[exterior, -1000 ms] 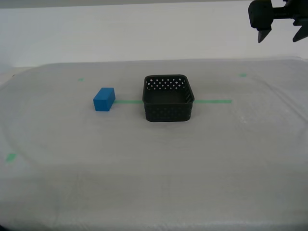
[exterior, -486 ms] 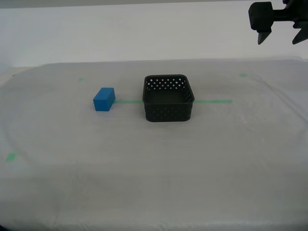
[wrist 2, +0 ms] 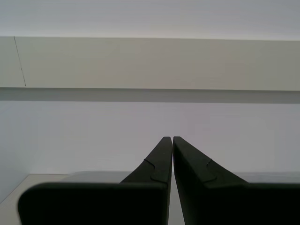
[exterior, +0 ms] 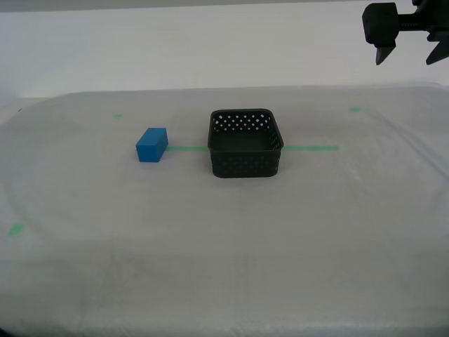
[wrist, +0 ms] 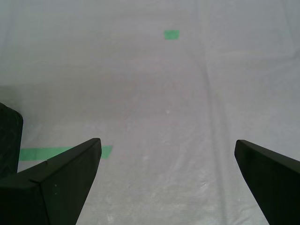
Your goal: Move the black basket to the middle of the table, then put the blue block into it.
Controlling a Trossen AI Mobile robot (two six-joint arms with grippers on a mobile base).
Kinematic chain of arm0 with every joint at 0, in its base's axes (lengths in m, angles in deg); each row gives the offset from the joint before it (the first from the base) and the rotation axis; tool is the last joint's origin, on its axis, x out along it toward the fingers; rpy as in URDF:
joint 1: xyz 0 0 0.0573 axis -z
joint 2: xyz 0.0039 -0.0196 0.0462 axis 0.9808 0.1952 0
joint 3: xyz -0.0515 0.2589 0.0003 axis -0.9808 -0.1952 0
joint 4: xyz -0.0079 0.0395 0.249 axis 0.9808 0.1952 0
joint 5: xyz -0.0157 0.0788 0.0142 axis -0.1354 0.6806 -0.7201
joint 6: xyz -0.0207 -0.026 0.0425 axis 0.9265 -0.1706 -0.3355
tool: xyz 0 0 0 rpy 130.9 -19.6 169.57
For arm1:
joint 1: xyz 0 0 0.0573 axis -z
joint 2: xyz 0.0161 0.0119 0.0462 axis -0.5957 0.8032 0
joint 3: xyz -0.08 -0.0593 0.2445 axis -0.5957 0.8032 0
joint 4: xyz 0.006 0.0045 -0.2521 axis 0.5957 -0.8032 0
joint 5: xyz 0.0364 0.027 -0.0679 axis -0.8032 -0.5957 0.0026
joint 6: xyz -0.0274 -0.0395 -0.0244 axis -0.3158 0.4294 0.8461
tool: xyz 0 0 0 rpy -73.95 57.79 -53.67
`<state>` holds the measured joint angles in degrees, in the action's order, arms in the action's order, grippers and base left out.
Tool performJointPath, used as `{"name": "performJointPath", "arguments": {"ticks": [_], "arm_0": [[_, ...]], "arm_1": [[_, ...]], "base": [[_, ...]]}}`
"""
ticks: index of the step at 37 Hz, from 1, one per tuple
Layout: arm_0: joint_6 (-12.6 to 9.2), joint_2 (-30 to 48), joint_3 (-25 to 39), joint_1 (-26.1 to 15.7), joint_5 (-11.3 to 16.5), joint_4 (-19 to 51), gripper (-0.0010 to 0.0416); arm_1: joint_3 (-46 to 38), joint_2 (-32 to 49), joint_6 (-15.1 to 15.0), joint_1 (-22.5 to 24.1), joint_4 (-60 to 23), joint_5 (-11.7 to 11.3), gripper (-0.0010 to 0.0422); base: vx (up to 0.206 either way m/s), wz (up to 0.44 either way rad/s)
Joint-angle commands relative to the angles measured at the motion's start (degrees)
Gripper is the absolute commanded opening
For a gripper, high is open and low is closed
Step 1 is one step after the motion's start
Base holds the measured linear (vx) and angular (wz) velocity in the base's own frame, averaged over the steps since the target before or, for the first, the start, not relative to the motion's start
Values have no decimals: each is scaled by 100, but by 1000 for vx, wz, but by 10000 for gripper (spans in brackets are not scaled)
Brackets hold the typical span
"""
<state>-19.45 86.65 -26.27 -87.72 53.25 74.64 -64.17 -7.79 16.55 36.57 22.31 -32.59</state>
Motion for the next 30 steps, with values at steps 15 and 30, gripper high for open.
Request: {"name": "performJointPath", "arguments": {"ticks": [15,30], "arm_0": [[0,0,2,-7,9,0,398],[-2,-2,2,-7,9,0,399]], "arm_1": [[-2,-2,-9,0,17,-4,0],[-2,-2,-22,2,17,-4,0]], "base": [[0,0],[0,0]]}}
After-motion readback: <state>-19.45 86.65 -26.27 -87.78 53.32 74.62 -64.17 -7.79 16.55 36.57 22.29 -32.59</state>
